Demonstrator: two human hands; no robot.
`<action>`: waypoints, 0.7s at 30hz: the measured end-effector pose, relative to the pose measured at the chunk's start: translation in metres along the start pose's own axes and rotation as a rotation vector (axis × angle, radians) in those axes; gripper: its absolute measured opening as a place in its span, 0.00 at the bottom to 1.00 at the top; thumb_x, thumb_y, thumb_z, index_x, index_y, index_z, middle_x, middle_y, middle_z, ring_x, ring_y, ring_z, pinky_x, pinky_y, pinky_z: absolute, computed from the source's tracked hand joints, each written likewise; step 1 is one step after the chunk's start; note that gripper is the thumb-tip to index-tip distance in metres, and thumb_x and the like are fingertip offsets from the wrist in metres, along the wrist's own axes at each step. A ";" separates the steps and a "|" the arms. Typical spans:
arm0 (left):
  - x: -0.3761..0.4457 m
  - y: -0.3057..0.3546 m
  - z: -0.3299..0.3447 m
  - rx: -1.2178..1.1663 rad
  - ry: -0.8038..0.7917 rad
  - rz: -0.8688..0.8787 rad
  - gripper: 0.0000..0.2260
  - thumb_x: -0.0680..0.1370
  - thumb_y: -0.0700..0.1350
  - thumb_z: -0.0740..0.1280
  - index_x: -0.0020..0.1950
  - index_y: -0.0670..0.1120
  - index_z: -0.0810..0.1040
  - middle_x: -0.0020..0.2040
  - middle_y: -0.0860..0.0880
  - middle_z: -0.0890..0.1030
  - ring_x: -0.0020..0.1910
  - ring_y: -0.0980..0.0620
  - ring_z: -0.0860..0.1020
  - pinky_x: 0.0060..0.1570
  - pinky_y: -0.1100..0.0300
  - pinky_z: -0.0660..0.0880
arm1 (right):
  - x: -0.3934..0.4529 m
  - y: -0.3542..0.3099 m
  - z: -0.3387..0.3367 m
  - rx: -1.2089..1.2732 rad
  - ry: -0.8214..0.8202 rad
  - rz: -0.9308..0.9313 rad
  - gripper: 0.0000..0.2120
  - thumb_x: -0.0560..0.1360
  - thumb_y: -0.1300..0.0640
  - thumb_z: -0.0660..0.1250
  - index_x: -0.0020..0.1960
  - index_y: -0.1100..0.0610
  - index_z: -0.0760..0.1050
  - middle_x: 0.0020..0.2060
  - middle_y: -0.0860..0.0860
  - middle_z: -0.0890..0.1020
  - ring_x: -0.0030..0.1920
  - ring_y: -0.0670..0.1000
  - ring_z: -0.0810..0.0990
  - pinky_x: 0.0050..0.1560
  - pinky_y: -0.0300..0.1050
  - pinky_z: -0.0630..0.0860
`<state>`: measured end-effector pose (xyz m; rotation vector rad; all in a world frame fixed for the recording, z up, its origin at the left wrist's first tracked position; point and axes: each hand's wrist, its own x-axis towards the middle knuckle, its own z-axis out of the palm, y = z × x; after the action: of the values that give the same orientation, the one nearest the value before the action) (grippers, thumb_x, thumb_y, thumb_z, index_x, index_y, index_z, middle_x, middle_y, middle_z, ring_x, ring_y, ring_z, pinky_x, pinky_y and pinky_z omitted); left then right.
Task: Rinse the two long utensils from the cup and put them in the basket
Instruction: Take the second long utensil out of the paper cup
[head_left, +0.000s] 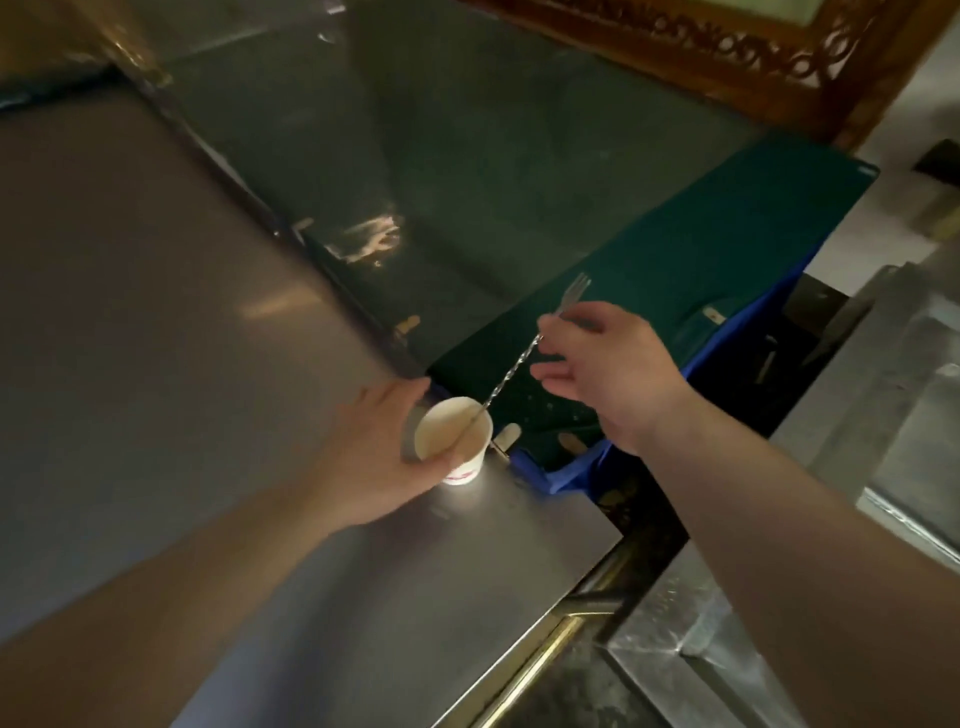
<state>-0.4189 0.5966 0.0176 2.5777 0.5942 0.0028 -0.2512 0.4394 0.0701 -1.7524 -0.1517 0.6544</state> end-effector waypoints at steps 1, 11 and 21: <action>0.001 -0.004 0.002 -0.024 -0.011 0.010 0.37 0.65 0.67 0.66 0.71 0.53 0.67 0.65 0.54 0.72 0.63 0.52 0.67 0.59 0.58 0.65 | 0.001 -0.001 0.003 0.019 0.004 -0.014 0.12 0.76 0.51 0.69 0.55 0.57 0.78 0.42 0.54 0.85 0.39 0.52 0.87 0.41 0.43 0.84; 0.008 -0.017 0.006 -0.164 0.034 0.143 0.26 0.62 0.68 0.69 0.58 0.66 0.69 0.49 0.70 0.74 0.50 0.67 0.73 0.44 0.71 0.68 | -0.013 0.012 0.011 0.036 0.137 -0.105 0.10 0.79 0.56 0.64 0.42 0.58 0.80 0.35 0.54 0.85 0.36 0.52 0.87 0.37 0.42 0.84; 0.009 -0.016 0.005 -0.175 0.022 0.127 0.26 0.60 0.67 0.69 0.57 0.66 0.69 0.47 0.69 0.74 0.48 0.67 0.73 0.39 0.70 0.69 | -0.026 0.022 -0.003 0.195 0.258 -0.059 0.12 0.80 0.57 0.63 0.42 0.60 0.80 0.34 0.54 0.86 0.37 0.53 0.88 0.37 0.41 0.83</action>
<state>-0.4162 0.6102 0.0047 2.4428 0.4178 0.1205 -0.2765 0.4190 0.0588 -1.6207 0.0374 0.3819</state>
